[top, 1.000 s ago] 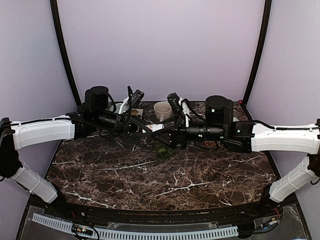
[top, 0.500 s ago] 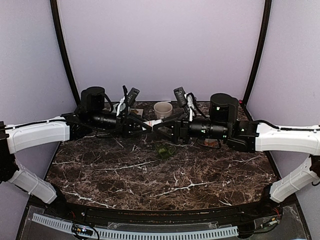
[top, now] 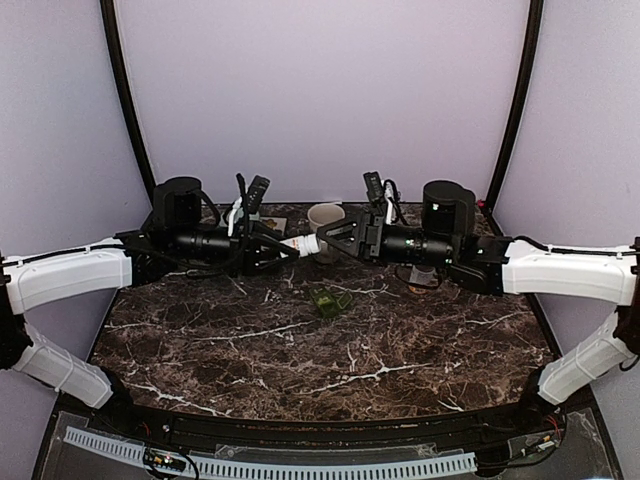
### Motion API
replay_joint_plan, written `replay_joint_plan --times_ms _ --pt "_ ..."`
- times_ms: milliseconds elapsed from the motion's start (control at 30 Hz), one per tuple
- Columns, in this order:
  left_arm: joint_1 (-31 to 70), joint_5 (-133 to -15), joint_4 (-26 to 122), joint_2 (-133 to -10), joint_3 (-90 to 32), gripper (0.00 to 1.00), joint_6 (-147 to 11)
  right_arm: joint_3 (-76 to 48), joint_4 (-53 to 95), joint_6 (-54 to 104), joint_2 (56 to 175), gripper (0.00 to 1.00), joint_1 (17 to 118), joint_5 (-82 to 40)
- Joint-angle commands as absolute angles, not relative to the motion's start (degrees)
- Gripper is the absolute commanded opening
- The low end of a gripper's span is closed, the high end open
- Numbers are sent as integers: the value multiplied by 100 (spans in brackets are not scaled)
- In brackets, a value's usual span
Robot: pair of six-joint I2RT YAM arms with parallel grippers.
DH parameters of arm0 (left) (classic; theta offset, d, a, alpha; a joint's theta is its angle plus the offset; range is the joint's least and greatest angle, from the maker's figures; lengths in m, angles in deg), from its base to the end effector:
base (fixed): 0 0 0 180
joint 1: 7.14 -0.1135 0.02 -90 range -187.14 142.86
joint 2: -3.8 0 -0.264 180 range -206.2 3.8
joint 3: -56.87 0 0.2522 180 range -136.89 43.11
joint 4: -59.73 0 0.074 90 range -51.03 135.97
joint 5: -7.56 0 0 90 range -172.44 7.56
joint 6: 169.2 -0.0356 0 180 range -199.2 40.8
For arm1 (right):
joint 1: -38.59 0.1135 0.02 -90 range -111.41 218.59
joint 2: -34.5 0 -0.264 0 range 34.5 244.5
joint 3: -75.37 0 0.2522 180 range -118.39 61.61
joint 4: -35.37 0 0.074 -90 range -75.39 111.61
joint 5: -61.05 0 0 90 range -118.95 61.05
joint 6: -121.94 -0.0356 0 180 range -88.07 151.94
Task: Sort the pills into containers
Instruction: Unscrew the lid of the pill bottle.
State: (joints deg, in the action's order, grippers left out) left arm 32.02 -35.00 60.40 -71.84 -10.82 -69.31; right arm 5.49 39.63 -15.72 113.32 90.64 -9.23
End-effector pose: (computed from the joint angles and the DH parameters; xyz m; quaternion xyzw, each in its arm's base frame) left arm 0.2173 -0.2108 0.3219 0.4308 0.5977 -0.5258 0.4251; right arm 0.1905 0.2637 0.3245 -0.1437 0.7195 0.5915 0.3342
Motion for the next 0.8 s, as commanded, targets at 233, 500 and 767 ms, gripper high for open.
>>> replay_joint_plan --times_ms 233,500,767 --pt "3222 -3684 6049 -6975 -999 0 -7221 343 4217 -2298 11590 63 9045 -395" --pt "3267 -3726 5958 -7051 -1045 0 -7296 203 4162 -2304 11695 61 9078 -308" --pt "3312 -3820 5849 -7069 -1097 0 -7393 29 4019 -2244 11821 57 9141 -299"
